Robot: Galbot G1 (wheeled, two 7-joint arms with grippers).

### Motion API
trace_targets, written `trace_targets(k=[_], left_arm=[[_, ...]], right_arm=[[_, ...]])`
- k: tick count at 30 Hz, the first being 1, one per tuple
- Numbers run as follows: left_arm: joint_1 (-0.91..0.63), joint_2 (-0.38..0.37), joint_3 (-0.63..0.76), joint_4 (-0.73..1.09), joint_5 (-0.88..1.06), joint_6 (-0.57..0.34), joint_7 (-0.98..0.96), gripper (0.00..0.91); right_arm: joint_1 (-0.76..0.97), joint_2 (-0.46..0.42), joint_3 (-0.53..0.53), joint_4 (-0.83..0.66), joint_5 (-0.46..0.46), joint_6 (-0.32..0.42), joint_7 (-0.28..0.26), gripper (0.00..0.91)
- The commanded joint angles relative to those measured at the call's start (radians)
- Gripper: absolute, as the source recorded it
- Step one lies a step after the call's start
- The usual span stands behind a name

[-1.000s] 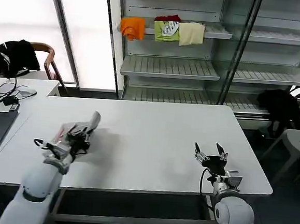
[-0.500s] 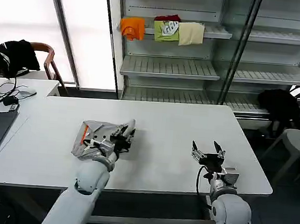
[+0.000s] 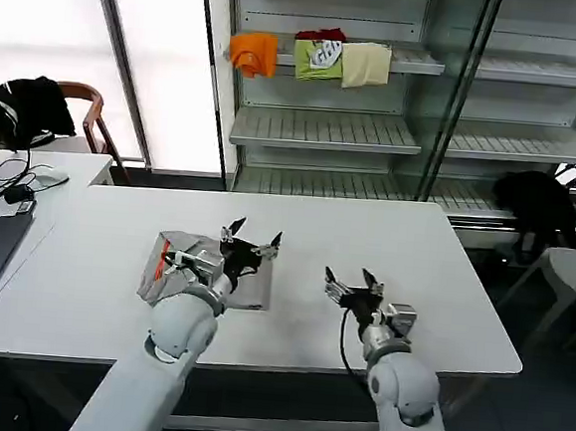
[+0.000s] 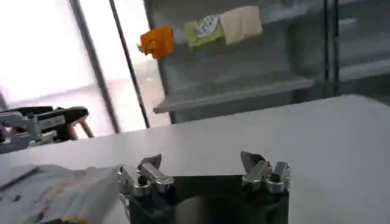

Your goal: Fold and organize the clothes.

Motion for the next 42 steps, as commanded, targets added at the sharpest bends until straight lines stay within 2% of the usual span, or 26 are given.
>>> trace_targets(k=[1,5,14,17,21,22,23,24,27,28,32,34,42], left_arm=[[0.098,0.109,-0.257,-0.026,-0.077,-0.012,0.082,0.907],[0.165,0.117,-0.356,-0.001,-0.087,-0.030,0.090,0.907],[0.257,0.148,-0.492,-0.019,-0.167,-0.031,0.102,0.907],[0.266,0.155,-0.514,-0.013,-0.180,-0.029,0.101,0.907],[0.280,0.161,-0.529,-0.014,-0.190,-0.029,0.101,0.907],[0.283,0.161,-0.531,-0.014,-0.191,-0.029,0.101,0.907],[0.287,0.161,-0.532,-0.016,-0.192,-0.029,0.101,0.907],[0.291,0.162,-0.536,-0.017,-0.193,-0.029,0.100,0.907],[0.302,0.164,-0.544,-0.022,-0.201,-0.030,0.100,0.907],[0.306,0.165,-0.547,-0.022,-0.203,-0.031,0.100,0.907],[0.316,0.167,-0.556,-0.022,-0.209,-0.033,0.098,0.907],[0.321,0.169,-0.563,-0.024,-0.216,-0.033,0.096,0.907],[0.344,0.172,-0.585,-0.035,-0.231,-0.037,0.095,0.907]], right_arm=[[0.180,0.113,-0.155,-0.226,0.288,-0.052,-0.031,0.907],[0.202,0.123,-0.196,-0.274,0.293,-0.054,-0.031,0.897],[0.210,0.123,-0.197,-0.295,0.287,-0.069,0.083,0.856],[0.207,0.123,-0.193,-0.302,0.286,-0.070,0.089,0.856],[0.208,0.123,-0.214,-0.314,0.290,-0.070,0.088,0.766],[0.208,0.123,-0.214,-0.317,0.289,-0.070,0.090,0.715],[0.208,0.123,-0.214,-0.320,0.288,-0.070,0.090,0.715],[0.207,0.123,-0.208,-0.333,0.281,-0.070,0.089,0.564],[0.207,0.123,-0.212,-0.337,0.278,-0.070,0.088,0.383],[0.206,0.123,-0.214,-0.336,0.276,-0.070,0.087,0.272],[0.204,0.123,-0.214,-0.340,0.264,-0.070,0.083,0.040],[0.206,0.123,-0.214,-0.345,0.259,-0.070,0.081,0.000],[0.205,0.123,-0.202,-0.316,0.246,-0.064,0.082,0.000]])
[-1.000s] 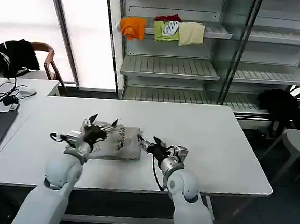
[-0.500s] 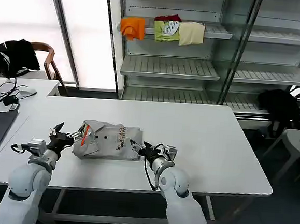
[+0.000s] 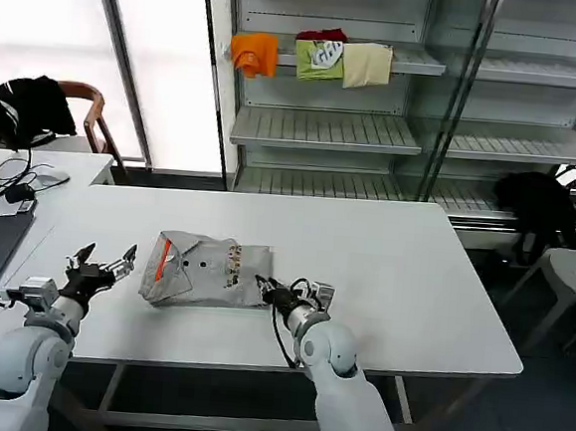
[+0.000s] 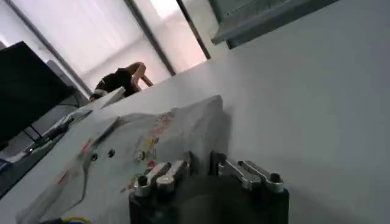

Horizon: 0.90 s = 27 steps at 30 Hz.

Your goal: Fold and organize the clothes.

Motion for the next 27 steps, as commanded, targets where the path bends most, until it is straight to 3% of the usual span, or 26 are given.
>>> trace_targets(k=[1,7,14,20,27], left_arm=[[0.033,0.006,-0.039,-0.005,-0.019,-0.005,0.003,0.907],[0.040,0.003,-0.043,-0.006,-0.025,-0.008,0.002,0.907],[0.032,-0.021,-0.033,-0.023,-0.024,-0.001,0.002,0.907],[0.032,-0.040,-0.027,-0.050,-0.034,0.020,0.004,0.907],[0.051,-0.056,-0.027,-0.067,-0.034,0.020,0.004,0.907]], right_arm=[[0.000,0.049,0.010,0.030,-0.006,0.001,0.014,0.000],[-0.021,0.025,0.032,0.147,0.045,-0.006,0.076,0.000],[-0.094,-0.156,0.085,0.308,0.120,-0.009,0.112,0.000],[-0.180,-0.290,0.149,0.374,0.142,-0.008,0.110,0.000],[-0.233,-0.338,0.235,0.377,0.147,-0.007,0.076,0.000]])
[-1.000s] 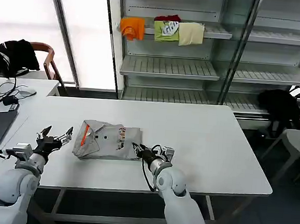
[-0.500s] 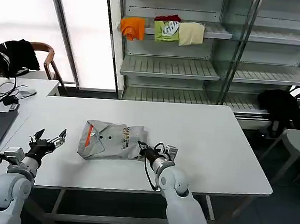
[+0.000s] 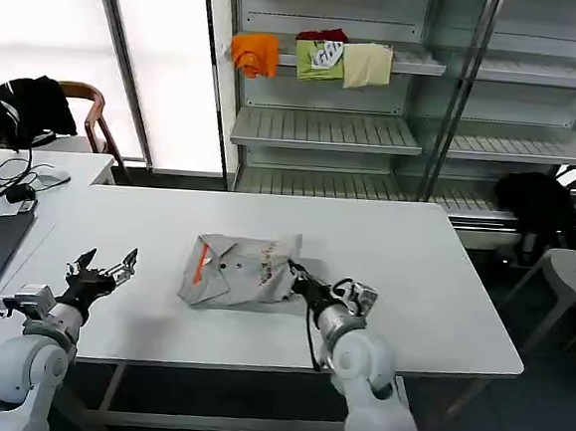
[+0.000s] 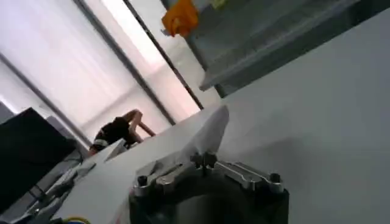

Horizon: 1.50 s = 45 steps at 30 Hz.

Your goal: Fold and organize the clothes.

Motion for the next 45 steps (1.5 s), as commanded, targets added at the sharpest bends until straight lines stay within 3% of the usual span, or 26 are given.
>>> trace_targets(k=[1,12,13,14,15,17,18,22,25,26,27,31,36,45], left_arm=[[0.018,-0.015,-0.009,-0.026,-0.004,0.005,0.001,0.907],[0.055,-0.012,-0.024,-0.042,-0.015,0.006,-0.001,0.907],[0.059,-0.012,-0.024,-0.043,-0.015,0.006,-0.001,0.907],[0.064,-0.012,-0.023,-0.046,-0.015,0.006,0.000,0.907],[0.071,-0.012,-0.023,-0.049,-0.016,0.005,0.002,0.907],[0.077,-0.011,-0.023,-0.052,-0.020,0.002,0.010,0.907],[0.081,-0.011,-0.023,-0.054,-0.027,-0.001,0.014,0.907],[0.080,-0.015,-0.015,-0.052,-0.033,-0.019,0.030,0.907],[0.074,-0.027,0.005,-0.047,-0.029,-0.059,0.043,0.907],[0.074,-0.028,0.011,-0.045,-0.026,-0.076,0.044,0.907],[0.075,-0.033,0.021,-0.050,-0.025,-0.091,0.044,0.907],[0.083,-0.041,0.042,-0.072,-0.026,-0.138,0.054,0.907],[0.076,-0.045,0.059,-0.064,0.006,-0.162,0.048,0.907],[0.064,-0.047,0.119,-0.040,0.011,-0.183,-0.017,0.907]], right_arm=[[-0.102,-0.292,0.117,0.084,0.036,0.001,-0.010,0.000],[-0.009,-0.266,0.092,-0.014,-0.056,0.000,-0.042,0.000],[-0.009,-0.262,0.091,-0.016,-0.065,0.000,-0.045,0.030],[-0.011,-0.251,0.092,-0.020,-0.103,0.000,-0.067,0.272],[-0.020,-0.238,0.095,-0.022,-0.156,0.000,-0.088,0.907],[-0.042,-0.220,0.107,-0.019,-0.241,0.002,-0.125,0.907],[-0.060,-0.208,0.114,-0.011,-0.335,0.004,-0.153,0.907],[-0.120,-0.223,0.117,0.040,-0.450,0.021,-0.175,0.907],[-0.178,-0.250,0.138,0.103,-0.598,0.102,-0.202,0.907],[-0.186,-0.252,0.140,0.106,-0.610,0.108,-0.203,0.907],[-0.208,-0.267,0.152,0.139,-0.700,0.156,-0.206,0.907],[-0.267,-0.306,0.231,0.203,-0.708,0.245,-0.207,0.907],[-0.300,-0.333,0.297,0.217,-0.612,0.190,-0.139,0.907],[-0.315,-0.347,0.348,0.217,-0.640,0.169,-0.141,0.907]])
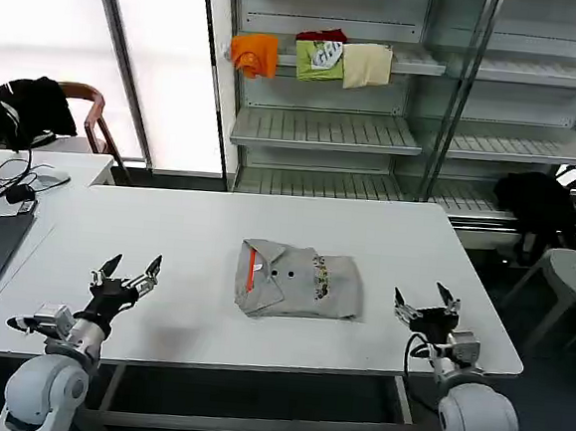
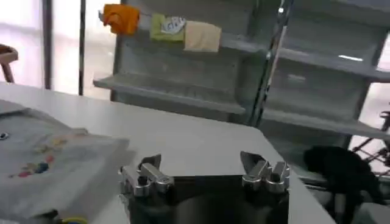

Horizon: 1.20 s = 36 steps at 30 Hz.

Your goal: Fold and organize the clothes.

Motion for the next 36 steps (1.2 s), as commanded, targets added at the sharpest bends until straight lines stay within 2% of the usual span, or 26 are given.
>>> trace_targets(k=[1,5,8,14,15,19,27,36], left_arm=[[-0.004,-0.003,0.065,0.015,0.024,-0.069,-0.054,0.907],[0.001,0.004,0.088,0.022,0.055,-0.103,-0.066,0.907],[0.007,0.015,0.095,0.027,0.055,-0.126,-0.058,0.907],[0.003,0.036,0.100,0.068,0.054,-0.207,-0.049,0.907],[0.003,0.037,0.099,0.072,0.052,-0.210,-0.049,0.907],[0.000,0.029,0.096,0.084,0.045,-0.222,-0.049,0.907],[-0.011,0.005,0.074,0.094,-0.033,-0.250,-0.012,0.907],[-0.012,-0.003,0.071,0.087,-0.030,-0.243,0.001,0.907]], right_arm=[[-0.059,-0.032,0.093,0.049,-0.092,0.019,0.001,0.907],[-0.073,-0.040,0.107,0.069,-0.101,0.062,-0.062,0.907],[-0.073,-0.048,0.115,0.069,-0.101,0.084,-0.081,0.907],[-0.078,-0.054,0.123,0.073,-0.088,0.073,-0.078,0.907],[-0.085,-0.054,0.125,0.077,-0.081,0.077,-0.091,0.907],[-0.103,-0.044,0.112,0.082,-0.089,0.114,-0.082,0.907],[-0.091,-0.029,0.111,0.085,-0.080,0.114,-0.046,0.907],[-0.108,-0.029,0.135,0.105,-0.037,0.112,-0.054,0.907]])
